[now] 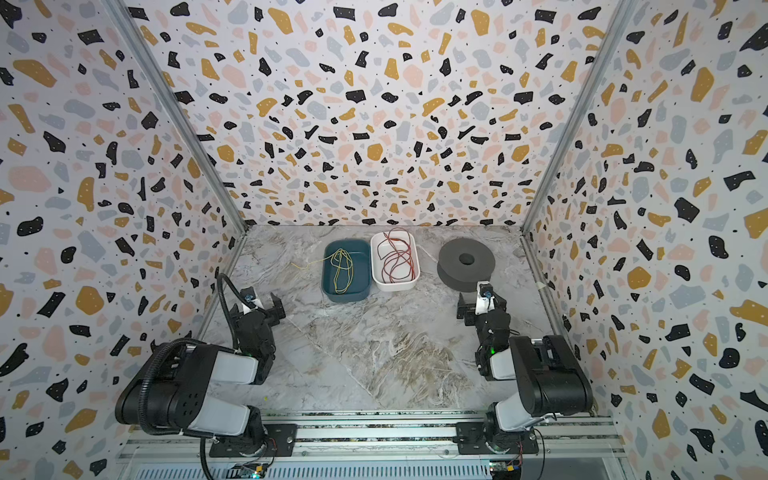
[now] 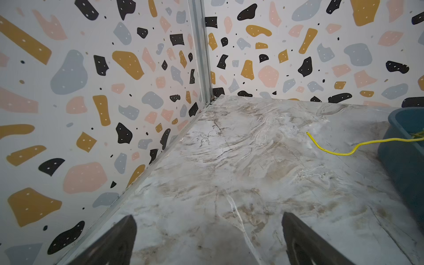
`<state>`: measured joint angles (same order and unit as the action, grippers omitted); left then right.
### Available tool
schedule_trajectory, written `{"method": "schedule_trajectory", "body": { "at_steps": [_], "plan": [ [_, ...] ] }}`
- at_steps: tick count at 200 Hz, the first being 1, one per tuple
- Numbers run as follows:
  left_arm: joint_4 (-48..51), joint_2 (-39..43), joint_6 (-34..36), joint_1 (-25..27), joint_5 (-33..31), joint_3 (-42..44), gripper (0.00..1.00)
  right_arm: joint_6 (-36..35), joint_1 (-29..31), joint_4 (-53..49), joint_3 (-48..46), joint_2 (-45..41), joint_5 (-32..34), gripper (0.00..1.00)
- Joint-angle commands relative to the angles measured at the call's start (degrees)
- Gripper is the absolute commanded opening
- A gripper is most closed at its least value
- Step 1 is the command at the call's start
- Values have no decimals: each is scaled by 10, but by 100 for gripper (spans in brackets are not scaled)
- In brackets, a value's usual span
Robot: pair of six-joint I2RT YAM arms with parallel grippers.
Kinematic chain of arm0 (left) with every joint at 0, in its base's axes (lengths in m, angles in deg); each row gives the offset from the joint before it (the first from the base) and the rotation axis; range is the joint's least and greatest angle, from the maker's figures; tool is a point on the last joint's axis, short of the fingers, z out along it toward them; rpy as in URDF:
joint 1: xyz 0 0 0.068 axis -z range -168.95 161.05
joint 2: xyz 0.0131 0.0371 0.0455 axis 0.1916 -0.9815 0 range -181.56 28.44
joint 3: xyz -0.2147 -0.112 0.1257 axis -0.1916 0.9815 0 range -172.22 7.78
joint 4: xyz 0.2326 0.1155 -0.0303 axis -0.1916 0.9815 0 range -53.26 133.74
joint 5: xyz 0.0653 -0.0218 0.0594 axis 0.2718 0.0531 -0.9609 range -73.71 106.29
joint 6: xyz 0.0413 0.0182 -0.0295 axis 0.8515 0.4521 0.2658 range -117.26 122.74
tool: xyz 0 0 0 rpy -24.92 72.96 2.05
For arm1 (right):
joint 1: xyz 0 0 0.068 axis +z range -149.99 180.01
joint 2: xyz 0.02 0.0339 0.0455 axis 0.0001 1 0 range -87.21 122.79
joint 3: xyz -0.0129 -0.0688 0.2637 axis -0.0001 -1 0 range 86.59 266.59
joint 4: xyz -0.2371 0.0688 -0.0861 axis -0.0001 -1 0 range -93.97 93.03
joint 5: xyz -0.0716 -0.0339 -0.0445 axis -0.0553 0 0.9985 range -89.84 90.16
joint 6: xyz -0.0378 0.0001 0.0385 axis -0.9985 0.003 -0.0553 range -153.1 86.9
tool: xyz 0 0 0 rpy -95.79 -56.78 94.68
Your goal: Wrap the cables
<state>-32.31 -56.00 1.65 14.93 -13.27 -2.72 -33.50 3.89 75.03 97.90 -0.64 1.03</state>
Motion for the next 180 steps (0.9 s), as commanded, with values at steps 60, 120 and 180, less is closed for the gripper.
{"method": "schedule_trajectory", "body": {
  "at_steps": [60,120,180],
  "plan": [
    [-20,4,1,1,-6,-11,99,-6,2,7,5,-4,2,99],
    [-20,4,1,1,-5,-11,99,-6,2,7,5,-5,1,99],
    [-22,5,1,1,-7,-10,99,-4,0,7,4,-5,-3,99]
  ]
}}
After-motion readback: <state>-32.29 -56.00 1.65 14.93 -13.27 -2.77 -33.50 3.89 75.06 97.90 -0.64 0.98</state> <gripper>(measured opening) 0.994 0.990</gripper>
